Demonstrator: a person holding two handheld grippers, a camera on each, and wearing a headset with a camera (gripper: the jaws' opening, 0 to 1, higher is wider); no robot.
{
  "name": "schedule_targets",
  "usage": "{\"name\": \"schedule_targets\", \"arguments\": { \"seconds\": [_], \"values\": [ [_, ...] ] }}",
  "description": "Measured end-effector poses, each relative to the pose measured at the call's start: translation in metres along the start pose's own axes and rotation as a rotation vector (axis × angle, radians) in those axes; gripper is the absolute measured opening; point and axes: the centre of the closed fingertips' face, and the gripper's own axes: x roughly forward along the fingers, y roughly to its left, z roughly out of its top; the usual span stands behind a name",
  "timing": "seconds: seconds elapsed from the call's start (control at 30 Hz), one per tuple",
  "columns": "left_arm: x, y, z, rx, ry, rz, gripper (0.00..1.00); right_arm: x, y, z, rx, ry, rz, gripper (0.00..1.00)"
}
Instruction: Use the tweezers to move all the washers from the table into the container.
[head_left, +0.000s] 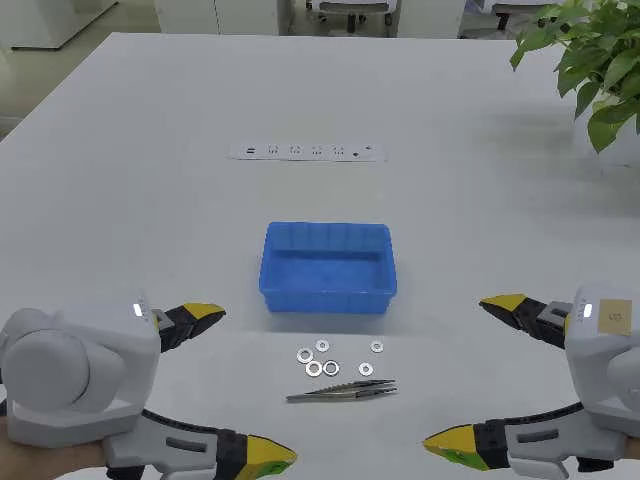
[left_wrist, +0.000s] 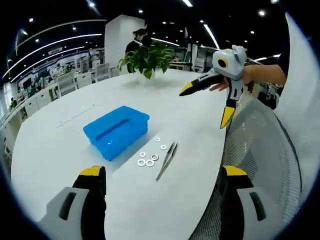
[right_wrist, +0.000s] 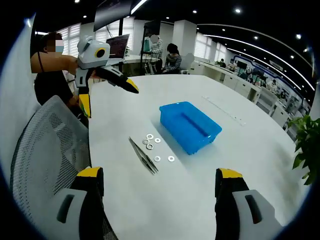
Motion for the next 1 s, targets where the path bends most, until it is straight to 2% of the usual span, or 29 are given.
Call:
{"name": "schedule_targets", "arguments": {
  "seconds": [0.13, 0.53, 0.7, 0.83, 0.87, 1.0],
  "values": [
    [0.000, 0.002, -0.004, 0.003, 0.012, 0.004, 1.00, 0.001, -0.001, 0.001, -0.001, 0.000, 0.002, 0.93],
    [0.001, 0.003, -0.008, -0.011, 0.012, 0.010, 1.00, 0.006, 0.002, 0.001, -0.010, 0.008, 0.023, 0.92],
    [0.003, 0.004, -0.015, -0.023, 0.029, 0.008, 1.00, 0.008, -0.001, 0.003, -0.004, 0.002, 0.015, 0.92],
    [0.007, 0.004, -0.020, -0.001, 0.055, 0.015, 1.00, 0.010, -0.002, 0.000, -0.005, 0.011, 0.016, 0.89],
    [0.009, 0.001, -0.022, 0.010, 0.068, 0.002, 1.00, 0.011, -0.001, -0.001, -0.006, 0.014, 0.017, 0.89],
    [0.016, -0.007, -0.021, 0.018, 0.076, -0.027, 1.00, 0.016, 0.005, -0.001, -0.002, 0.013, 0.040, 0.88]
  ]
}}
